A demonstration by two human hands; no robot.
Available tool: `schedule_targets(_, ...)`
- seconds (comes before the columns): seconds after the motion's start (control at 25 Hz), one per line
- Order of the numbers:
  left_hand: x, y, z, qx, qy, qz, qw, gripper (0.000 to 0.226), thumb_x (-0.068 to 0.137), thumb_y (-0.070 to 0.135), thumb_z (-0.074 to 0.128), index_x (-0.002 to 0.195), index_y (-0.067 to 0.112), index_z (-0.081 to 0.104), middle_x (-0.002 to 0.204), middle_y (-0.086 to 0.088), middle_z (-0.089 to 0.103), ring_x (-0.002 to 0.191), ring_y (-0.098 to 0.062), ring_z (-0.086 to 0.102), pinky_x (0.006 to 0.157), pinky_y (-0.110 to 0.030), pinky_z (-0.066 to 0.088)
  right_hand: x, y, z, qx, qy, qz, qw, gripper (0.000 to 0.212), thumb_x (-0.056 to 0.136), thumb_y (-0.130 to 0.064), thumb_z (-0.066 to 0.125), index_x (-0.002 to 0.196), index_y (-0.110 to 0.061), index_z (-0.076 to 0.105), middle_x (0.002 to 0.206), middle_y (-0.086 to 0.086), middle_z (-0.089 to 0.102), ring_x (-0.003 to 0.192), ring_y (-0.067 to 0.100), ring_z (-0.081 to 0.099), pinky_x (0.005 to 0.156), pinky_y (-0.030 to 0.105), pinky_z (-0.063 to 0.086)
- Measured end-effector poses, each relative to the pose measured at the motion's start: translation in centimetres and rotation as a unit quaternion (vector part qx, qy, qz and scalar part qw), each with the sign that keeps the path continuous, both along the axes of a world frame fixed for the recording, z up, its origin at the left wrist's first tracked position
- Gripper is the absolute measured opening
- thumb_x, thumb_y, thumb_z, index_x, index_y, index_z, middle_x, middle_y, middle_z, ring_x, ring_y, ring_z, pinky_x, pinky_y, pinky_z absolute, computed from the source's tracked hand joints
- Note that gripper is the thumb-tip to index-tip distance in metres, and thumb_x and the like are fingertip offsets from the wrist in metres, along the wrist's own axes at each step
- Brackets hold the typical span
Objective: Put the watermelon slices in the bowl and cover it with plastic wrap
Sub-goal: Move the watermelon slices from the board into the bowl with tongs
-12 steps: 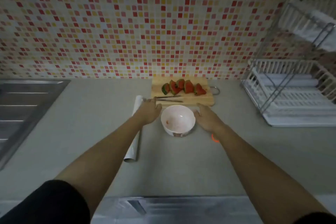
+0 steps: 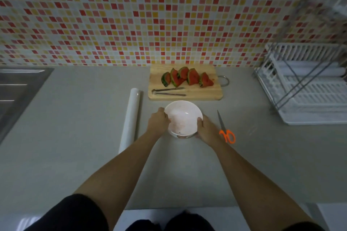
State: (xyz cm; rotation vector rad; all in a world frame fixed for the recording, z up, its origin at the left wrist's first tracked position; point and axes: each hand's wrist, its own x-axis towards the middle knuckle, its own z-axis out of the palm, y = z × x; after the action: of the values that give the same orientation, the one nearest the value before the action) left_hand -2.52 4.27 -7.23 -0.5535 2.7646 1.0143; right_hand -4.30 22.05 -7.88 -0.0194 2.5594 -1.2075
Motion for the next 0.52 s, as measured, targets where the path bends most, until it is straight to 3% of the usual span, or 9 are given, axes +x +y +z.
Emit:
schedule_targets(0.16, -0.4, 0.9, -0.4, 0.024, -0.004, -0.007, 1.000, 0.030, 0.096, 0.017, 0.037, 0.120, 0.002, 0.045, 0.108, -0.021, 0.066, 0.093, -0.037, 0.064, 0.079, -0.042, 0.053, -2.4, 1.4, -0.9, 0.057, 0.019, -0.014, 0.998, 0.037, 0.098, -0.023, 0.030, 0.120, 0.000, 0.050, 0.123, 0.026, 0.055, 0.112, 0.038, 0.051, 0.092, 0.039, 0.040)
schedule_targets(0.28, -1.0, 0.3, -0.2, 0.024, 0.042, 0.024, 0.999, 0.034, 0.098, 0.025, 0.036, 0.121, 0.003, 0.047, 0.103, -0.018, 0.064, 0.094, -0.035, 0.062, 0.074, -0.035, 0.046, -3.7, 2.1, -1.6, 0.034, 0.010, -0.006, 0.999, 0.037, 0.096, -0.033, 0.032, 0.119, -0.011, 0.051, 0.120, 0.017, 0.059, 0.109, 0.034, 0.053, 0.085, 0.035, 0.041)
schedule_targets(0.36, -3.0, -1.2, 0.3, -0.028, 0.094, 0.023, 0.995, 0.037, 0.098, 0.023, 0.039, 0.126, 0.002, 0.049, 0.116, -0.022, 0.061, 0.106, -0.040, 0.058, 0.084, -0.039, 0.044, -4.2, 2.2, -2.0, 0.001, 0.019, -0.020, 1.000, 0.036, 0.095, -0.036, 0.033, 0.119, -0.018, 0.053, 0.118, 0.011, 0.061, 0.109, 0.031, 0.054, 0.083, 0.031, 0.038)
schedule_targets(0.44, -5.7, -3.1, 0.8, -0.112, 0.108, -0.043, 0.987, 0.039, 0.097, 0.018, 0.044, 0.132, 0.002, 0.048, 0.128, -0.023, 0.056, 0.114, -0.040, 0.054, 0.091, -0.037, 0.039, -4.5, 1.8, -2.4, 0.006, 0.020, -0.025, 0.999, 0.037, 0.095, -0.038, 0.032, 0.112, -0.019, 0.058, 0.113, 0.010, 0.063, 0.106, 0.031, 0.055, 0.085, 0.033, 0.041)
schedule_targets(0.52, -8.5, -4.6, 1.0, -0.189, 0.084, -0.127, 0.970, 0.043, 0.096, 0.016, 0.046, 0.137, 0.004, 0.046, 0.136, -0.022, 0.050, 0.121, -0.039, 0.048, 0.095, -0.036, 0.033, -5.0, 1.6, -2.8, 0.011, 0.031, -0.036, 0.999, 0.036, 0.095, -0.037, 0.033, 0.081, -0.016, 0.060, 0.086, 0.009, 0.064, 0.089, 0.030, 0.057, 0.073, 0.032, 0.039)
